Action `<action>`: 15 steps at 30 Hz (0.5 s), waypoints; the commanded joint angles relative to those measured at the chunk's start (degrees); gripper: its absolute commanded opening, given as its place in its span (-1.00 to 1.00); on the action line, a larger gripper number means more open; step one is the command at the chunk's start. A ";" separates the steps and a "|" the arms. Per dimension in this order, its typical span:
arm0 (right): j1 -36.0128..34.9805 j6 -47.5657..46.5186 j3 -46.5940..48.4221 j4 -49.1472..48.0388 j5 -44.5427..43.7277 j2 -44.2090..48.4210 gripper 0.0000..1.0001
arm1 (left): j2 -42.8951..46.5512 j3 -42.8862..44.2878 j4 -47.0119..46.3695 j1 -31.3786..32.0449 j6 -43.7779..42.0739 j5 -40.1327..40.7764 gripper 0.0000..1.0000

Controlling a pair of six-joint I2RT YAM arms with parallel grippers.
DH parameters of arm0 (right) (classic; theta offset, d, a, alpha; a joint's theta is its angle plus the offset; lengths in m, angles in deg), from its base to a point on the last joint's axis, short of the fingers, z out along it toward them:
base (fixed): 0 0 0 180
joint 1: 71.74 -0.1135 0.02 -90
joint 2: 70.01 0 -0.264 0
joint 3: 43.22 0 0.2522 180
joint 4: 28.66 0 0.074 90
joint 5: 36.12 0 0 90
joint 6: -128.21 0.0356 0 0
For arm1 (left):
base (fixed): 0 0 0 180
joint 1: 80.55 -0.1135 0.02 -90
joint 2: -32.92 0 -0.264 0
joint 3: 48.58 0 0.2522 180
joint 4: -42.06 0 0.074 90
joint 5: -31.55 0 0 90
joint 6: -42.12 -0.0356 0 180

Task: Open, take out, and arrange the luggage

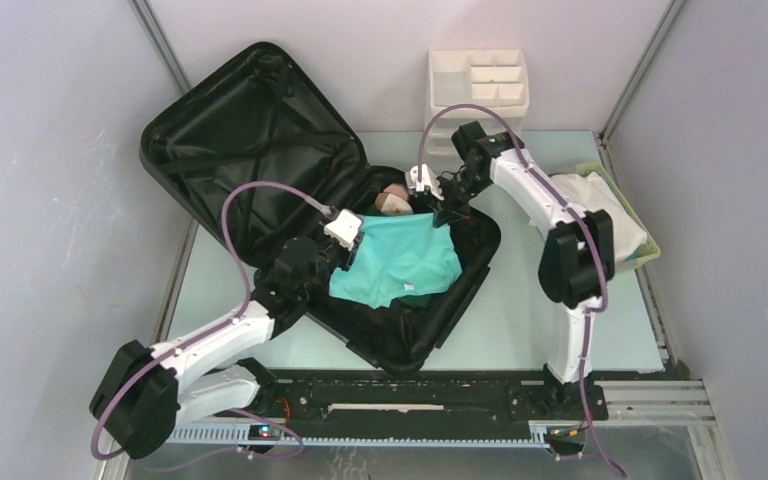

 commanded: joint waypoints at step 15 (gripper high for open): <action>-5.59 11.32 -17.30 -15.66 -15.53 19.00 -1.00 | 16.54 8.47 25.39 -12.53 -1.59 -28.29 0.74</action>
